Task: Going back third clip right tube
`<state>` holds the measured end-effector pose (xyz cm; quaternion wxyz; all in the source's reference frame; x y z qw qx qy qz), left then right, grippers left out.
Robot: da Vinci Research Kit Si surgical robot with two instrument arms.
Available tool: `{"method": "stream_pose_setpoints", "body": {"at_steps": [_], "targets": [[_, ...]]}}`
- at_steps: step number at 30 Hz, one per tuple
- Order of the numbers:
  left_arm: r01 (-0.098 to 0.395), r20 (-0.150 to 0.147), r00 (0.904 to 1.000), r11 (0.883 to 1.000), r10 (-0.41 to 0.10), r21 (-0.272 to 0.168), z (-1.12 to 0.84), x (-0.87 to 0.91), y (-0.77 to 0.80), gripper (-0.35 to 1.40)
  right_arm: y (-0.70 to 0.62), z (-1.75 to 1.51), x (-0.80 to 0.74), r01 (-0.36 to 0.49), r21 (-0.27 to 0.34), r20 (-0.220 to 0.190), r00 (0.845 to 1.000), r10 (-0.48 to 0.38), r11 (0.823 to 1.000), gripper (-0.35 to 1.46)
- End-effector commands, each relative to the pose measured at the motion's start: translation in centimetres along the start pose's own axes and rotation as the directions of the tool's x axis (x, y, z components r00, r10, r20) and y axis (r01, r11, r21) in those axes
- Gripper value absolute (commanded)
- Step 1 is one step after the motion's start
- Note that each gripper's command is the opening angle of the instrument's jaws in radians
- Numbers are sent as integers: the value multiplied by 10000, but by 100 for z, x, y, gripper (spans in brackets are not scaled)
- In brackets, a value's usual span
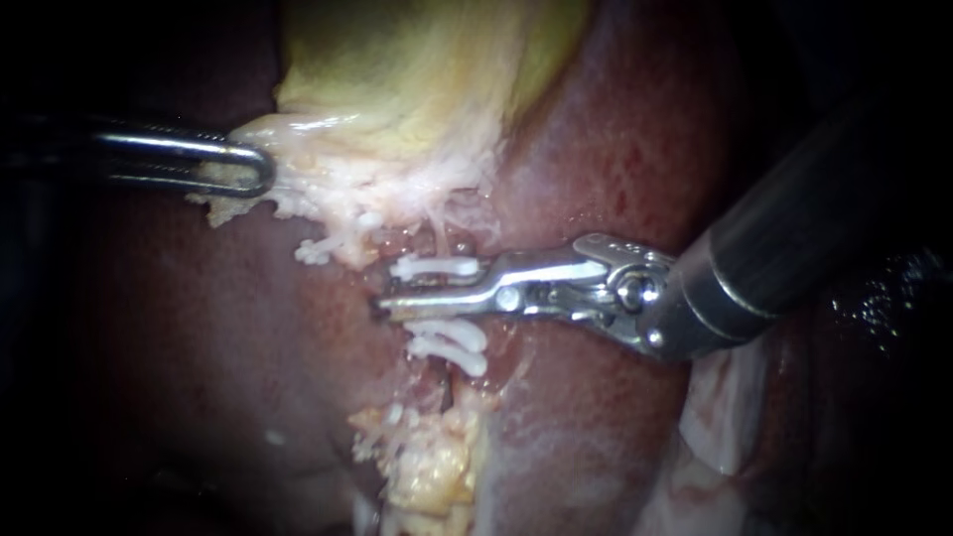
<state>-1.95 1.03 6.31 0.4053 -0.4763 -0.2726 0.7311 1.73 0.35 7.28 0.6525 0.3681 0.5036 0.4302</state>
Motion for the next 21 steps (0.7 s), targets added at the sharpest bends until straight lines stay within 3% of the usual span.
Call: {"method": "stream_pose_setpoints", "body": {"at_steps": [1, 5, 10, 14, 18, 19, 21], "targets": [[1, 0, 10000, 10000, -1, 2, 0, 0, 0, -35, 0, -3, 0, -10, -46, -43, 10000, 10, 10000, 47], [-1, 2, 10000, 10000, 1, -1, -2, 0, 1, -35, -3, -14, -4, 704, 6, -42, 9975, -704, 9975, 49], [-3, 5, 10000, 10000, 3, -8, -3, -1, 1, -35, -15, -41, -15, 3063, 147, 101, 9518, -3065, 9518, 50], [-4, 5, 10000, 10000, 4, -8, -3, -1, 1, -35, -26, -68, -22, 4445, 231, 723, 8926, -4449, 8955, 50], [-4, 6, 10000, 10000, 4, -9, -3, -1, 1, -35, -36, -88, -19, 5594, 428, 1597, 8141, -5584, 8278, 50], [-4, 6, 10000, 10000, 4, -10, -4, -1, 1, -35, -39, -95, -17, 5925, 513, 1807, 7862, -5910, 8039, 50], [-5, 7, 10000, 10000, 5, -11, -4, -1, 1, -35, -44, -104, -13, 6264, 677, 1950, 7550, -6261, 7765, 50]]}}
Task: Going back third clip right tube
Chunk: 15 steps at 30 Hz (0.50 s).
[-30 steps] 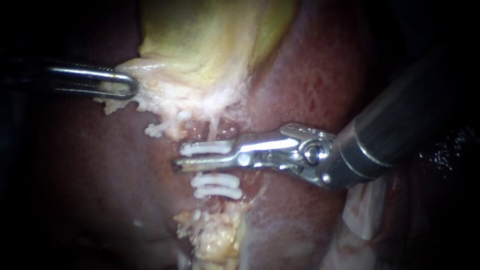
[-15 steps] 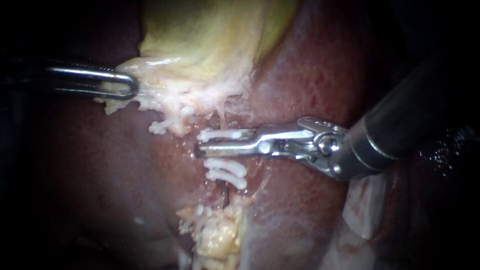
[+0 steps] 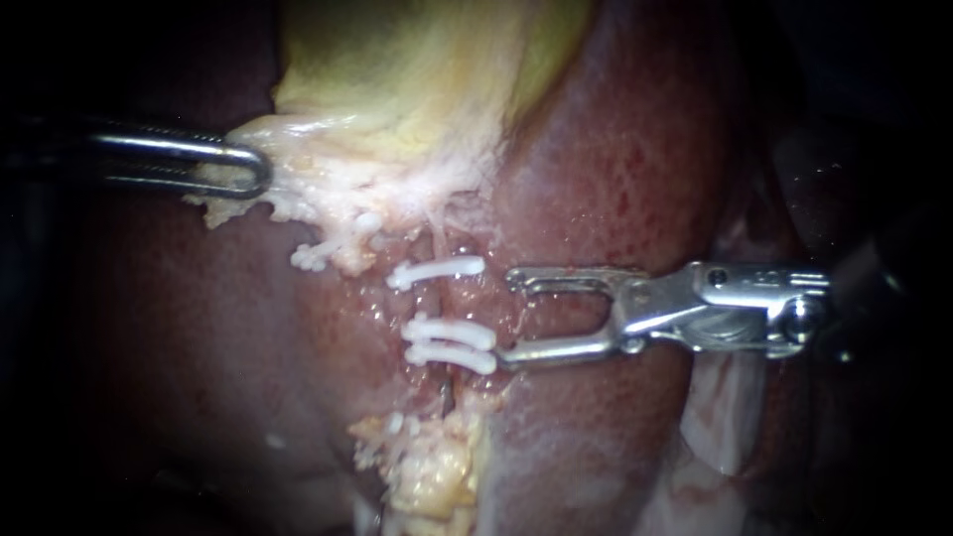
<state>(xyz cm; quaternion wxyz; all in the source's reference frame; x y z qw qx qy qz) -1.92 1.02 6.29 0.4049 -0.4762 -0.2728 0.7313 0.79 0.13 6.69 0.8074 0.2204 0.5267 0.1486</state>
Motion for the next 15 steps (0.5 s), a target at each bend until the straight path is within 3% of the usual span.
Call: {"method": "stream_pose_setpoints", "body": {"at_steps": [1, 8, 15], "targets": [[0, 0, 10000, 10000, 0, -7, 0, 0, 0, -35, -1, -7, 3, 246, 55, 61, 9997, -246, 9997, 50], [-1, 0, 10000, 10000, 1, -6, 0, 0, 0, -35, -2, -41, 18, 1250, 224, 12, 9922, -1250, 9919, 50], [-21, -14, 10000, 10000, 21, 24, 6, -3, -2, -35, 0, -55, 20, 1565, 463, -34, 9877, -1565, 9866, 50]]}}
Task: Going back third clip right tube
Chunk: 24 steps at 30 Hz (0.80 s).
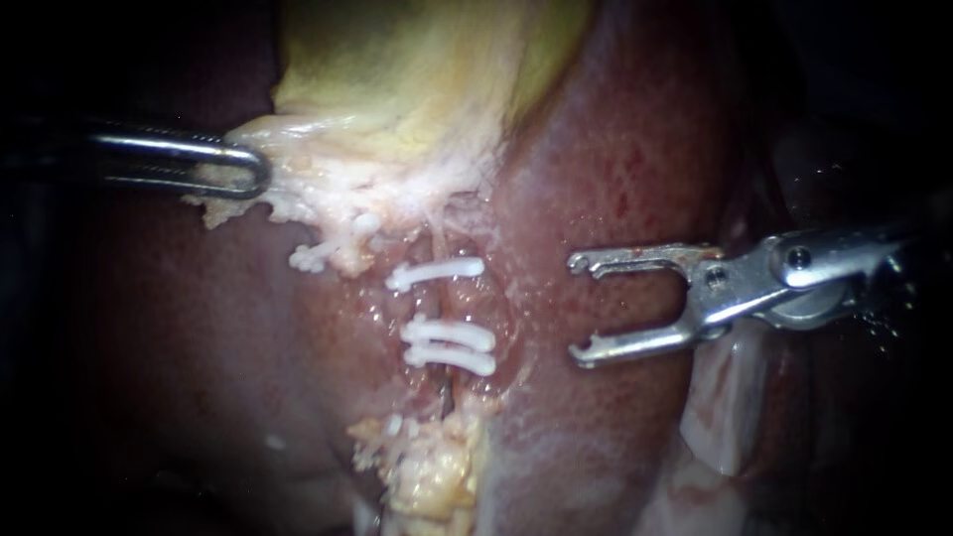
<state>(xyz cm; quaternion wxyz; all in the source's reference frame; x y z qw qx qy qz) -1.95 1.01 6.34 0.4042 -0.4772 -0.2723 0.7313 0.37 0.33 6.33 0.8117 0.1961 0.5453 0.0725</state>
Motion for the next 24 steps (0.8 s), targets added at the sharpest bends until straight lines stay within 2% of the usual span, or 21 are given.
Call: {"method": "stream_pose_setpoints", "body": {"at_steps": [1, 5, 13, 24], "targets": [[-12, -3, 10000, 10000, 12, 42, 3, -2, -1, -35, 0, 0, -1, 50, 109, -19, 10000, -50, 9999, 50], [-66, -44, 10000, 10000, 66, 59, 15, -11, -8, -35, 0, 0, -1, 69, 530, -77, 9999, -65, 9986, 50], [-173, 80, 9998, 9998, 174, -79, 41, -26, -22, -35, -1, 0, -1, 76, 541, -79, 9999, -72, 9985, 50], [-251, 90, 9996, 9996, 252, -106, 43, -28, -21, -35, -1, 0, -1, 77, 545, -80, 9999, -73, 9985, 50]]}}
